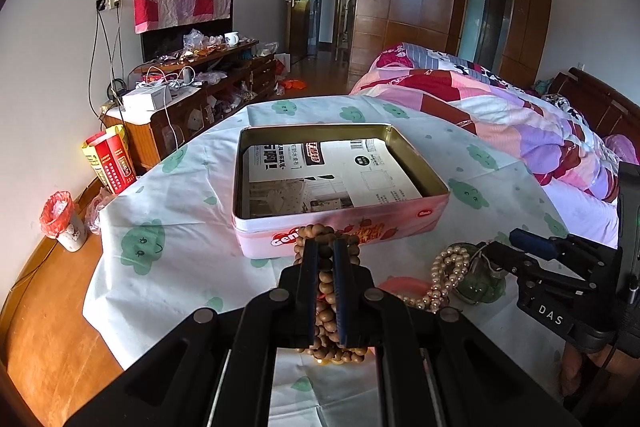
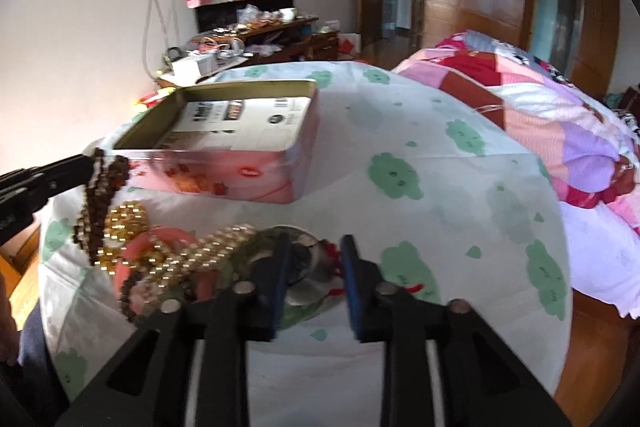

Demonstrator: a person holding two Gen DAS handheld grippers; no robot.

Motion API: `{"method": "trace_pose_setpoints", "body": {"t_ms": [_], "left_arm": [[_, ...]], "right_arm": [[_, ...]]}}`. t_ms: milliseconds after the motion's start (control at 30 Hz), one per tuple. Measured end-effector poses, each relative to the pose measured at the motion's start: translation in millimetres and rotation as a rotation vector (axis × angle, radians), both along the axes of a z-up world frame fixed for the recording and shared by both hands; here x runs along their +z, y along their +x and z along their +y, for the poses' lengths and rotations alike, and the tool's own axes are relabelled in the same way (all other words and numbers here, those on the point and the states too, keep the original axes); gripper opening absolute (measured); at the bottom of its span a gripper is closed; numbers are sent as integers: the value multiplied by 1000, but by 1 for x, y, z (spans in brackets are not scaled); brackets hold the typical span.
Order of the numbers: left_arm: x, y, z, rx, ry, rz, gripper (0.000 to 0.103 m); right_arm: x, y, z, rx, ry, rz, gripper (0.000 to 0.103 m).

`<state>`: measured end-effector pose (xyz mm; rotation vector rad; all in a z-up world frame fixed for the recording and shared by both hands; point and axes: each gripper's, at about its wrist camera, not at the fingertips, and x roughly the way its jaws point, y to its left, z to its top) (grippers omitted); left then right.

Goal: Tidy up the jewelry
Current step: 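Lift the wooden beads with the left tool while the right tool grasps the small silver ring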

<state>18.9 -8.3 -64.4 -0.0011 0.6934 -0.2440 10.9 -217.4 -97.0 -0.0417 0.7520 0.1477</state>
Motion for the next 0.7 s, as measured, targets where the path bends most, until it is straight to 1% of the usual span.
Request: {"method": "trace_pose_setpoints", "body": {"t_ms": [33,167,300,333,367,433,600,700], "left_arm": [[-1,0,1,1,-1,1,6],[-3,1,0,2,1,7,6],[-4,1,-1,-1,2,6,6],[-4,1,-1,0,2,7,6],[-4,1,-1,2,1,6,6],[-3,1,-1,5,0,4,6],[-3,2,0,11,-2,2,6],[-2,2,1,10,-3,-3,6]], "right_arm": [[0,0,-1,-7,-4,2,41],[-2,1,-4,-14,9,23,42],[-1,2,-10,19,114,60,40],[-1,2,-10,36,134,72,38],[-3,2,-7,53,133,87,37],[-8,1,-2,59,119,91,34],[-6,-3,1,63,105,57,32],[-1,-7,5,67,69,14,31]]}}
